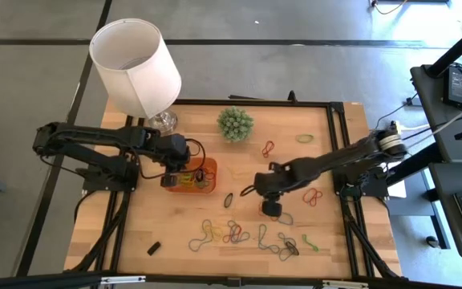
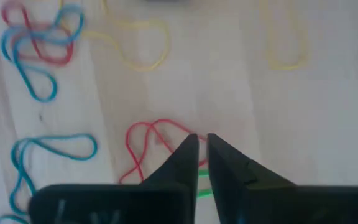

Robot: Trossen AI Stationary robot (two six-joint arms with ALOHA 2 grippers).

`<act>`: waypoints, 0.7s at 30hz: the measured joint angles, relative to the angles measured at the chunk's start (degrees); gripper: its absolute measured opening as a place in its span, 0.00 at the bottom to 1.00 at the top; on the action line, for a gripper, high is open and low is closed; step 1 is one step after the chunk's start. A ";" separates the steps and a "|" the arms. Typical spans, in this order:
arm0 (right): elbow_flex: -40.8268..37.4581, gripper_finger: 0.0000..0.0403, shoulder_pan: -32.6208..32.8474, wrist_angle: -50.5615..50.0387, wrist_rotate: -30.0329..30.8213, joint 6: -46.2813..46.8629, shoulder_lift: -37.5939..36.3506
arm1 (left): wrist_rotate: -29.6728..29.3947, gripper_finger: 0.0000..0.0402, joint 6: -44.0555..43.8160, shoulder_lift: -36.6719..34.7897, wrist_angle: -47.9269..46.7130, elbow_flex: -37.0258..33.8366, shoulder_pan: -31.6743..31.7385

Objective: Pick and place rubber bands into bin
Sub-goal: Put the red rubber band into the orange bin

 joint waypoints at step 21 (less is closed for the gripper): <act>5.06 0.25 6.26 0.86 -4.59 -1.37 17.07 | 7.12 0.01 0.02 -11.16 7.39 -13.05 5.29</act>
